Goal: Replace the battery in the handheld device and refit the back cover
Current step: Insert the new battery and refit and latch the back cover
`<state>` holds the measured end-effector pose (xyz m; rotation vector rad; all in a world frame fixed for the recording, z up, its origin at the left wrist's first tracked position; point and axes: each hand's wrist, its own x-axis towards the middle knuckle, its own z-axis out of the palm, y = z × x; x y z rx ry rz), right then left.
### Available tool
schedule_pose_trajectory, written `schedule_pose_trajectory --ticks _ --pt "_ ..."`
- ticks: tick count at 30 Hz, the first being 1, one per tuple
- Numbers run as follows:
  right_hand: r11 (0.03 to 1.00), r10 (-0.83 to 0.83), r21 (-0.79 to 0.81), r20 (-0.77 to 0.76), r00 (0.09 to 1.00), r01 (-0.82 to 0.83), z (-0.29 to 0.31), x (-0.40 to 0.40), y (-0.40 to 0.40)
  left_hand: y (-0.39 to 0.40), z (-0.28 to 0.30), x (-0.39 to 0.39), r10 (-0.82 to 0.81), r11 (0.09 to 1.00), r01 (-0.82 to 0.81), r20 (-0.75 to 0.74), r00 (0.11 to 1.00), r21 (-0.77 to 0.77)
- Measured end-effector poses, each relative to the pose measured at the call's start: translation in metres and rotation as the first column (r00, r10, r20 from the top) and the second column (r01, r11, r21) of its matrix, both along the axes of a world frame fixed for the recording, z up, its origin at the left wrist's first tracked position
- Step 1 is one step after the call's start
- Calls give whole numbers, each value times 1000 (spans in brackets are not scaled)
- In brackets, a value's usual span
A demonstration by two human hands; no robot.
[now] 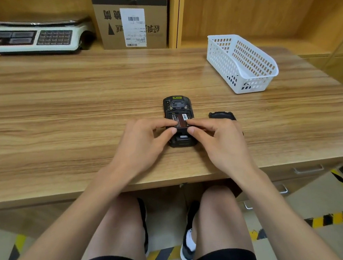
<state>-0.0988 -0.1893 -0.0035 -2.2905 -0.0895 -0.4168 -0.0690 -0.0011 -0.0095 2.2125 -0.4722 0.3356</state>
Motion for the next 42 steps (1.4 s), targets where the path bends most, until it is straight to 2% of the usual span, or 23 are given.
schedule_pose_trajectory --ticks 22,33,42 --pt "995 -47 -85 -16 999 46 -1 13 -1 -4 2 11 77 997 -77 -14 997 16" --pt "996 -13 -85 -6 1000 13 -3 16 -1 -5 -2 11 77 997 -77 9 997 3" --pt "997 14 -70 -71 997 -19 0 19 -4 -5 -2 12 70 997 -70 -3 998 23"
